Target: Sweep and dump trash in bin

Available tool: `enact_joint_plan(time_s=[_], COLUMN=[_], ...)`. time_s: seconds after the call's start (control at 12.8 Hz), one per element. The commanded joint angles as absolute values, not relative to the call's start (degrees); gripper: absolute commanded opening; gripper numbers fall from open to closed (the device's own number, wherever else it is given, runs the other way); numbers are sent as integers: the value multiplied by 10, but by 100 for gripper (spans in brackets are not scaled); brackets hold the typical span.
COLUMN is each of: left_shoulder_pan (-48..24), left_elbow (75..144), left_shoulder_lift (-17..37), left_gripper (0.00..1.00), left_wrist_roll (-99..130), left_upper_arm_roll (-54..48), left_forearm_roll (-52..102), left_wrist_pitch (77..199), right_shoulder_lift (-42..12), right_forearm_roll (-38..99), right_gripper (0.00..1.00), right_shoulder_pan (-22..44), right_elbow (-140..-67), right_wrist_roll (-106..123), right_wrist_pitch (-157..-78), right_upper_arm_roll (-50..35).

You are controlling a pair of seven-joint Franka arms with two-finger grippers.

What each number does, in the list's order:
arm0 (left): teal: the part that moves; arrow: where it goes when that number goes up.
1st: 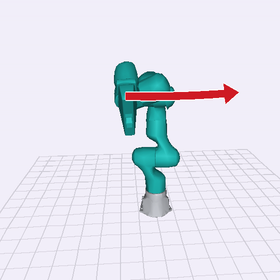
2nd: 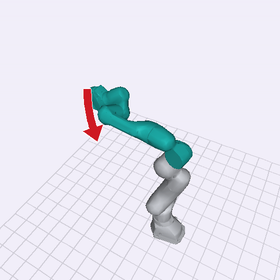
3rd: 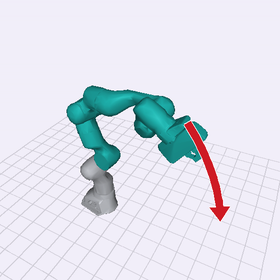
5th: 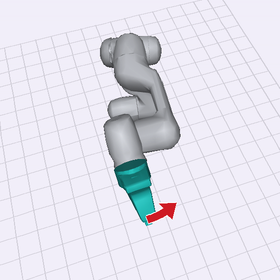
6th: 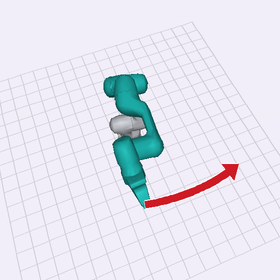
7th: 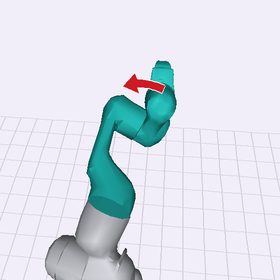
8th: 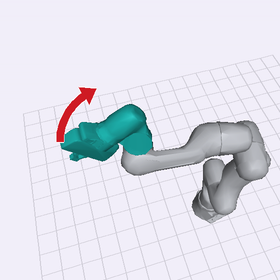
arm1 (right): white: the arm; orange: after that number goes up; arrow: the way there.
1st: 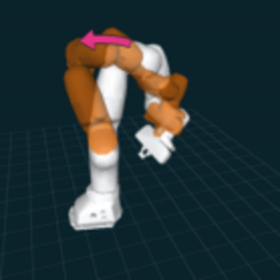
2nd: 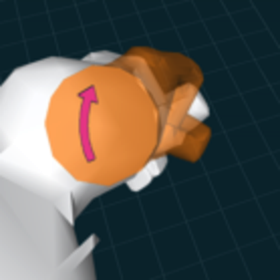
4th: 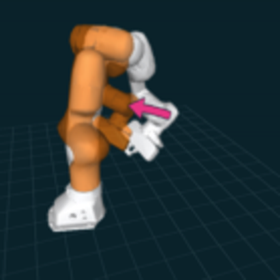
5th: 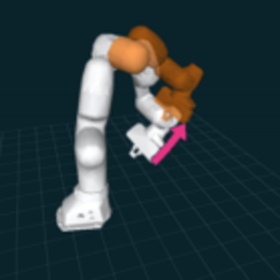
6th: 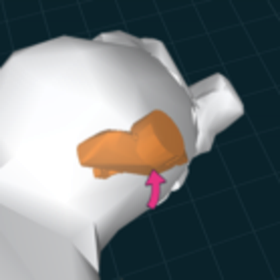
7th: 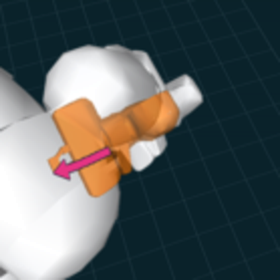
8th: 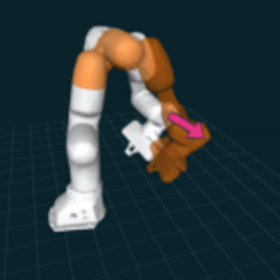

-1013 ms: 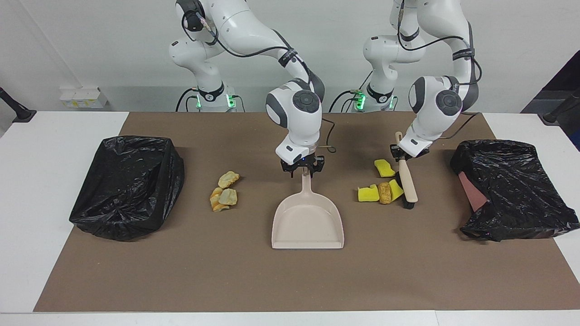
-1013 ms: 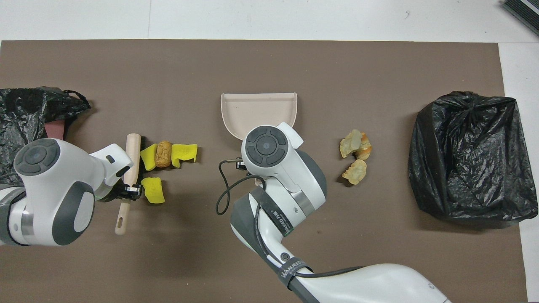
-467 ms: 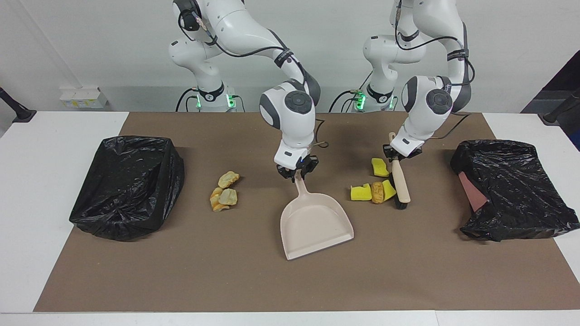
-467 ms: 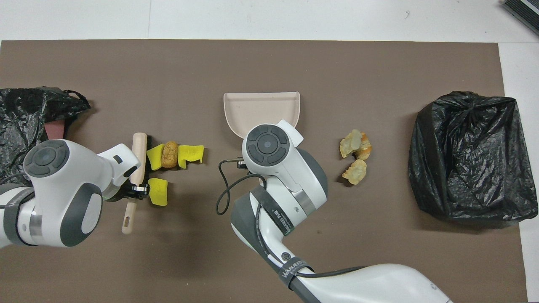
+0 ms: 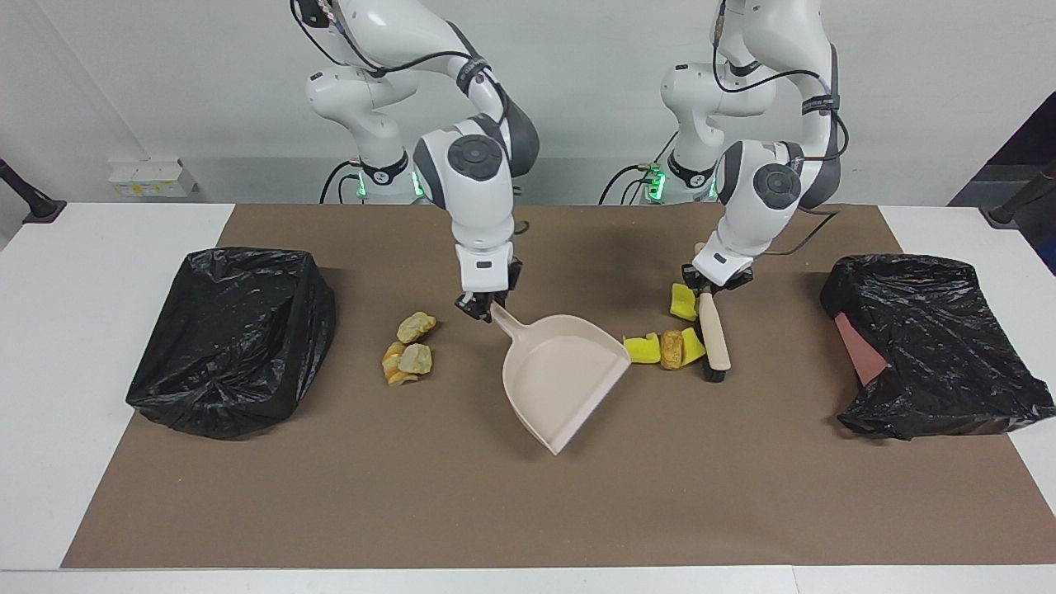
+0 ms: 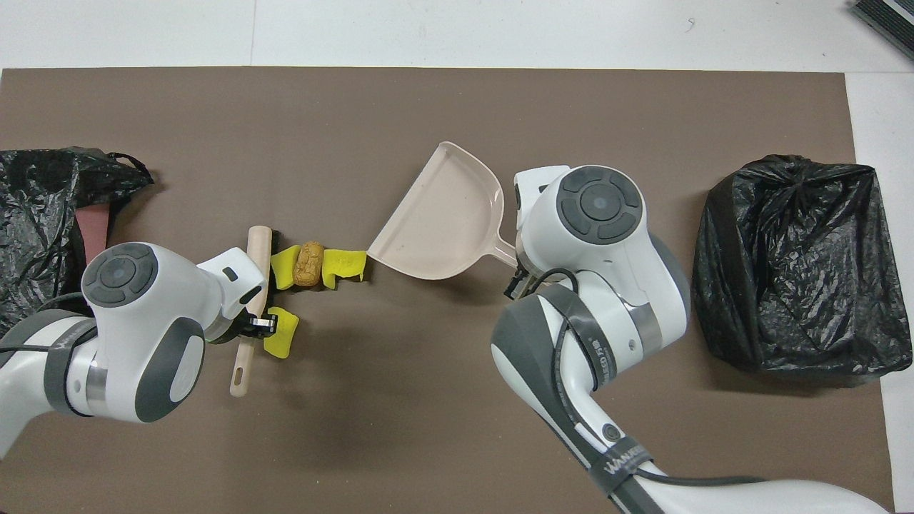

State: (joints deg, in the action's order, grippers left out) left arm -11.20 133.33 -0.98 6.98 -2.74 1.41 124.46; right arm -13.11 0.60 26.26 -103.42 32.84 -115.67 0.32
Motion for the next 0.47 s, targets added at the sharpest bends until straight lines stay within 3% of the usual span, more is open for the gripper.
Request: enact_joint_plan(time_s=[0.0, 0.39], left_shoulder_pan=[-121, -151], left_elbow=[1344, 1344], left_shoulder_lift=[-12, -13], left_gripper=[0, 0], left_wrist_roll=[75, 97], left_upper_arm_roll=[-20, -20], left_forearm_roll=[24, 28], left_wrist_pitch=[1261, 1266], right_shoulder_lift=[-110, -144], right_forearm_roll=[18, 5], right_gripper=[0, 0], right_shoulder_pan=[243, 268], right_elbow=[-1077, -1081], right_wrist_roll=[504, 549], right_wrist_pitch=[-1169, -1214], right_upper_arm_roll=[-2, -1])
